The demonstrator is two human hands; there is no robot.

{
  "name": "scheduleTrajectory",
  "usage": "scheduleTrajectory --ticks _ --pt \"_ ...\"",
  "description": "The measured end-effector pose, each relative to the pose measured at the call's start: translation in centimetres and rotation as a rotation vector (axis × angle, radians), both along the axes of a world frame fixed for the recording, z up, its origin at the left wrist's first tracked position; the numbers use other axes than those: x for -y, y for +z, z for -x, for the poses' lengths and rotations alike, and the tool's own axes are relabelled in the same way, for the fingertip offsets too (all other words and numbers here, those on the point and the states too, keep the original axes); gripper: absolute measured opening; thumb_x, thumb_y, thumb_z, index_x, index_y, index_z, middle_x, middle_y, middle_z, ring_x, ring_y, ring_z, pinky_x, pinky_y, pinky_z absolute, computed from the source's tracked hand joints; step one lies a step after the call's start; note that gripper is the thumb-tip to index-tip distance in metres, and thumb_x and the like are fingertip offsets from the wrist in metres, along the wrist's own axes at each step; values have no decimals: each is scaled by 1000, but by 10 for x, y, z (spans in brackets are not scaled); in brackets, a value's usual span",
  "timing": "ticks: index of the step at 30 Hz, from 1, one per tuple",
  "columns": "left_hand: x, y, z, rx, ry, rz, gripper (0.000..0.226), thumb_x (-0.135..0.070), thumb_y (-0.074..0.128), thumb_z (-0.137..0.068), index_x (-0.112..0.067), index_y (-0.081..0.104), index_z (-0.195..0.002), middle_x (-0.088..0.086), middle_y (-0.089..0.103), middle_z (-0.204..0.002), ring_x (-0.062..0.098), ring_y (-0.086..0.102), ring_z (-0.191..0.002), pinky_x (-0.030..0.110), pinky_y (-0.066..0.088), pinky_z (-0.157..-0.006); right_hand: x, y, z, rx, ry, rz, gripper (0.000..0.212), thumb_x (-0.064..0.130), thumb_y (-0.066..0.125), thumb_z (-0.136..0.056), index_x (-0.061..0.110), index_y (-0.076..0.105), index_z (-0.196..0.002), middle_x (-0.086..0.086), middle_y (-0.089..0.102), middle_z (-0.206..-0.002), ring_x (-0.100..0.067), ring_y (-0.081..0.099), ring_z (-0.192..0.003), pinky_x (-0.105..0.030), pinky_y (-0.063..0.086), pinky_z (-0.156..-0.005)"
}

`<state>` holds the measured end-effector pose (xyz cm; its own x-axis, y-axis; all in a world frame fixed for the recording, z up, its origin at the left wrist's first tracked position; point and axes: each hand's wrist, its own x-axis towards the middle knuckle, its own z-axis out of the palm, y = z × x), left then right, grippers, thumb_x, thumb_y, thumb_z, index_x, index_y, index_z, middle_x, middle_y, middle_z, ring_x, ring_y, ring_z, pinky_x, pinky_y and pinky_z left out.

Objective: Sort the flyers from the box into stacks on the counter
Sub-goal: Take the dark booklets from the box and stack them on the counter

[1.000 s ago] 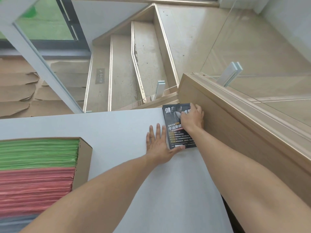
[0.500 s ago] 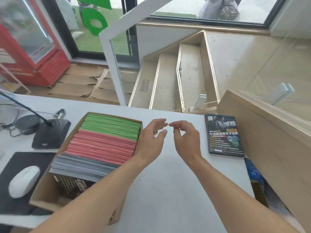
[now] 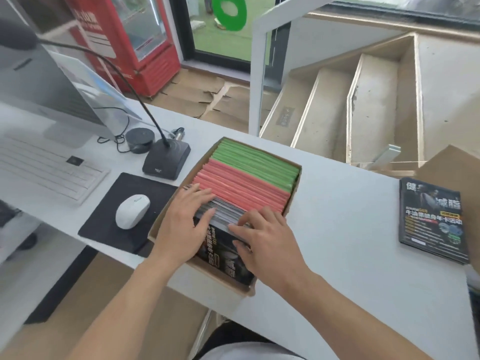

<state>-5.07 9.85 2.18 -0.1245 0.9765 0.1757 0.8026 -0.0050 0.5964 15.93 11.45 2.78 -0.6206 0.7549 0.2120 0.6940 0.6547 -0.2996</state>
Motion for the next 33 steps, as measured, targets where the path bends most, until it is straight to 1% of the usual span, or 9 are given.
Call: scheduleTrajectory --ticks 3,7,9,12,19,25,28,30,33 --pt "2 -13 2 -24 -35 -27 34 -27 55 -104 -21 62 -137 -10 53 -148 4 29 -149 37 14 -127 6 0 2 83 -7 -85 29 29 69 -89 29 73 -117 4 65 -110 -24 56 -100 -42 48 -87" --pt "-4 -17 2 -51 -42 -38 33 -27 53 -105 -24 62 -136 -11 53 -148 5 28 -150 39 14 -127 13 4 1 229 11 -134 40 29 70 -88 21 66 -127 -3 65 -120 -28 58 -105 -44 47 -91" --pt "-4 -19 2 -53 -47 -37 33 -29 51 -106 -25 61 -137 -11 52 -149 5 27 -150 40 15 -127 18 5 1 265 15 -143 47 28 70 -86 18 63 -131 -5 64 -124 -29 58 -107 -45 46 -93" --pt "-3 -21 3 -49 -46 -46 34 -32 50 -106 -26 61 -137 -11 52 -149 6 27 -150 42 16 -127 24 3 1 280 20 -140 54 25 66 -84 16 60 -136 -6 60 -130 -31 57 -111 -45 45 -96" --pt "-1 -23 2 -75 -47 -57 36 -34 47 -107 -23 60 -139 -9 51 -150 8 27 -151 41 14 -127 40 2 1 294 -13 -118 55 26 62 -90 13 53 -143 -11 53 -145 -34 51 -128 -51 39 -110" --pt "0 -24 3 -84 -50 -59 36 -34 45 -108 -23 59 -139 -7 51 -151 9 26 -151 42 14 -127 44 4 8 256 -62 -57 49 30 59 -92 17 60 -139 -9 53 -148 -33 47 -136 -51 37 -114" --pt "0 -23 3 -89 -51 -60 37 -35 44 -108 -24 59 -140 -7 50 -152 8 24 -152 40 11 -128 48 1 11 298 -48 -57 57 27 59 -92 10 52 -145 -9 48 -153 -33 42 -142 -51 35 -117" --pt "1 -23 3 -97 -56 -54 38 -37 42 -108 -24 57 -141 -7 48 -153 8 22 -153 40 10 -128 52 0 11 332 -47 -60 63 26 62 -91 7 47 -149 -10 45 -155 -35 37 -146 -52 34 -118" --pt "2 -23 4 -103 -60 -54 40 -39 41 -108 -25 56 -143 -7 46 -155 8 19 -154 40 10 -128 55 1 11 337 -68 -70 65 25 65 -88 6 48 -148 -11 43 -156 -37 30 -149 -55 32 -117"
